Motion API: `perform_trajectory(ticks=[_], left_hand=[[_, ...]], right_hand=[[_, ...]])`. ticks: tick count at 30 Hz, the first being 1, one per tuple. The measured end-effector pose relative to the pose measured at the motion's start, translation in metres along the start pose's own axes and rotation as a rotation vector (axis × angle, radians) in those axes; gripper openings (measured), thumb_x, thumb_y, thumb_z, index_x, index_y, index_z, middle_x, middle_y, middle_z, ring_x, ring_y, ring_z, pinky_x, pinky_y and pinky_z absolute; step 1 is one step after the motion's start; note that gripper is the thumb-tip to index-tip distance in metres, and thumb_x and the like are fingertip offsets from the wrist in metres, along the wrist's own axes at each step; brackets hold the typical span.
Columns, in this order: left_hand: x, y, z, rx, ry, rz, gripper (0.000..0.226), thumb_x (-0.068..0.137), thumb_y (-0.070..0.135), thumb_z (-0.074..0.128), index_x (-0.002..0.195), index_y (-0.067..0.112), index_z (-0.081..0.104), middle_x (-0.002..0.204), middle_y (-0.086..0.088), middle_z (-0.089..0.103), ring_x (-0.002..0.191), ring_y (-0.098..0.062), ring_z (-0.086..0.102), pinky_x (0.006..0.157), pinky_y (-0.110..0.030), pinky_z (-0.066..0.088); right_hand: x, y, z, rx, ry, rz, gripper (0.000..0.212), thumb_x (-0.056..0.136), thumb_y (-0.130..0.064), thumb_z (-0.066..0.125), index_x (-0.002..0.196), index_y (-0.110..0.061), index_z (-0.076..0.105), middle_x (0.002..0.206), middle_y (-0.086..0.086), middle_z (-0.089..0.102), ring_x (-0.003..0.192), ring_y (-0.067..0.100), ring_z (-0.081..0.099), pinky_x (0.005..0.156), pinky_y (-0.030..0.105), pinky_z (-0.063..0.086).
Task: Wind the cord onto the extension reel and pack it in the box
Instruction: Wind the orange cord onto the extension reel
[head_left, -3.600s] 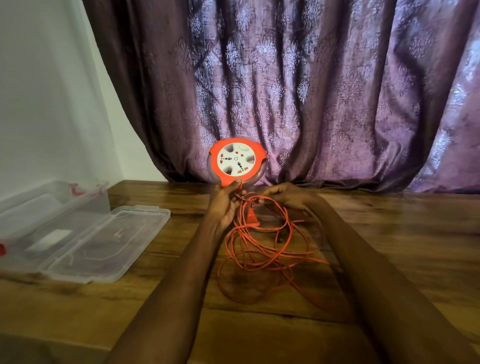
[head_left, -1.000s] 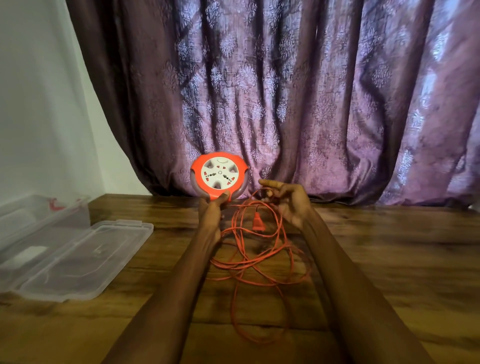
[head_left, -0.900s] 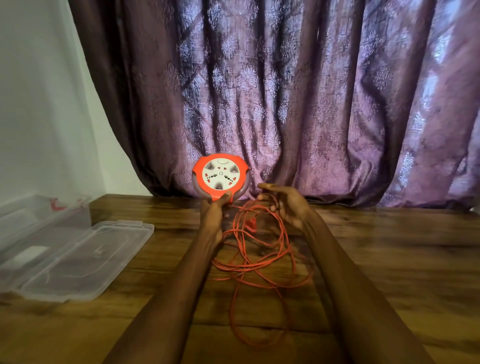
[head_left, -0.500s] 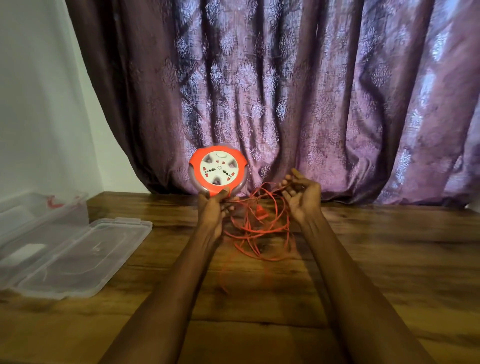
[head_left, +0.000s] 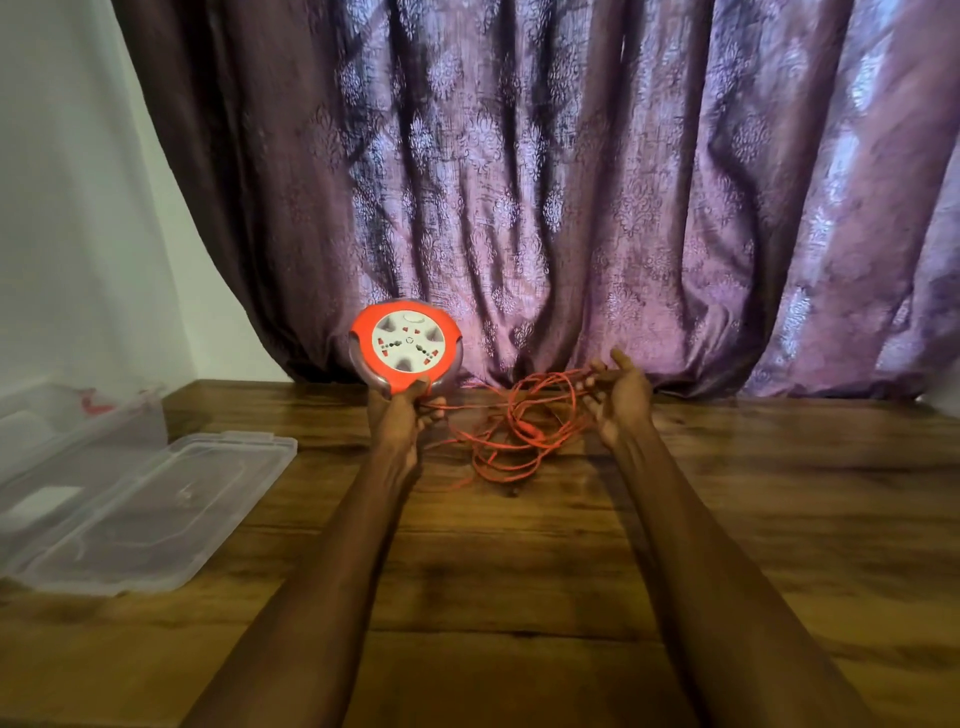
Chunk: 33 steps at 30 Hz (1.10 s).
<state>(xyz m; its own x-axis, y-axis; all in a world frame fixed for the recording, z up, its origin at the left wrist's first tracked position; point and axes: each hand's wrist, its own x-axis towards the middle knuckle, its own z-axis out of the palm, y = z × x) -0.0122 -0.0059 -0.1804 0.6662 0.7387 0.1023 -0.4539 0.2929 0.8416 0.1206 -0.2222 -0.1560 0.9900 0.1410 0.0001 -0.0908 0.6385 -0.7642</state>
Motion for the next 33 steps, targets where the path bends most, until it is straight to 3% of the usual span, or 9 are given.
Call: perform_trajectory(ticks=[2,5,10,16,19,21,24,29,33], left_hand=[[0.002,-0.001,-0.002,0.001,0.010,-0.012,0.050,0.089,-0.003,0.062,0.135,0.003,0.045,0.074,-0.012,0.059,0.040,-0.011,0.057,0.043,-0.025,0.051],[0.004,0.000,-0.005,0.004,0.026,-0.029,0.050,0.088,0.000,0.064,0.134,0.008,0.047,0.075,-0.012,0.061,0.044,-0.014,0.055,0.056,-0.034,0.052],[0.007,0.001,-0.012,-0.003,0.090,-0.019,0.049,0.085,-0.002,0.066,0.130,0.015,0.053,0.106,-0.018,0.063,0.075,-0.028,0.059,0.082,-0.057,0.052],[0.013,-0.001,-0.017,-0.004,0.062,-0.020,0.026,0.087,0.000,0.063,0.104,0.020,0.059,0.059,0.000,0.063,0.045,-0.012,0.053,0.047,-0.029,0.046],[0.013,-0.004,-0.017,0.018,0.031,-0.030,0.024,0.086,0.001,0.065,0.097,0.022,0.060,0.057,0.003,0.063,0.042,-0.009,0.051,0.043,-0.024,0.044],[0.014,-0.006,-0.017,0.020,0.013,-0.029,0.028,0.084,0.001,0.066,0.102,0.022,0.060,0.060,0.001,0.064,0.041,-0.009,0.051,0.043,-0.025,0.046],[0.015,-0.008,-0.016,0.030,-0.002,-0.021,0.033,0.083,0.003,0.068,0.108,0.023,0.060,0.059,0.001,0.064,0.038,-0.007,0.049,0.041,-0.024,0.048],[0.015,-0.009,-0.016,0.027,0.017,-0.018,0.043,0.082,0.005,0.070,0.121,0.018,0.056,0.073,-0.006,0.064,0.044,-0.012,0.052,0.057,-0.035,0.048],[0.013,-0.007,-0.015,0.017,0.029,-0.019,0.050,0.084,0.005,0.069,0.130,0.012,0.051,0.085,-0.014,0.064,0.056,-0.021,0.055,0.065,-0.042,0.045]], right_hand=[[-0.003,0.007,-0.006,-0.192,0.015,0.060,0.025,0.091,0.000,0.041,0.085,-0.018,0.057,0.058,-0.002,0.061,0.035,0.006,0.042,0.040,0.016,0.036],[0.000,0.018,-0.015,-0.358,-0.012,0.076,0.033,0.091,0.000,0.041,0.063,-0.015,0.050,0.040,-0.003,0.041,0.028,0.009,0.032,0.034,0.013,0.029],[0.001,0.008,-0.028,-0.597,-0.010,0.036,0.014,0.086,-0.016,0.056,0.076,-0.016,0.065,0.052,0.001,0.046,0.039,0.015,0.034,0.044,0.019,0.025],[0.004,0.001,-0.047,-1.001,-0.095,-0.075,0.029,0.089,0.002,0.050,0.065,-0.009,0.062,0.055,0.013,0.055,0.037,0.019,0.047,0.036,0.018,0.034],[0.011,-0.011,-0.049,-1.310,-0.083,-0.143,0.021,0.091,-0.015,0.055,0.085,-0.006,0.073,0.087,0.022,0.073,0.075,0.034,0.070,0.069,0.038,0.056],[0.009,-0.018,-0.046,-1.454,-0.010,-0.287,0.024,0.090,-0.027,0.059,0.097,-0.012,0.076,0.100,0.018,0.074,0.096,0.034,0.069,0.087,0.041,0.055],[0.002,-0.018,-0.033,-1.384,-0.243,-0.491,0.016,0.091,-0.021,0.065,0.100,-0.018,0.078,0.100,0.008,0.076,0.097,0.023,0.069,0.088,0.035,0.053],[-0.004,0.002,-0.018,-1.512,-0.772,-0.290,0.024,0.090,-0.017,0.070,0.110,-0.030,0.074,0.089,-0.008,0.072,0.078,0.007,0.063,0.075,0.025,0.049],[-0.008,0.016,-0.011,-1.804,-0.790,-0.607,0.018,0.085,-0.027,0.072,0.102,-0.030,0.078,0.096,-0.007,0.076,0.084,0.006,0.065,0.070,0.022,0.040]])
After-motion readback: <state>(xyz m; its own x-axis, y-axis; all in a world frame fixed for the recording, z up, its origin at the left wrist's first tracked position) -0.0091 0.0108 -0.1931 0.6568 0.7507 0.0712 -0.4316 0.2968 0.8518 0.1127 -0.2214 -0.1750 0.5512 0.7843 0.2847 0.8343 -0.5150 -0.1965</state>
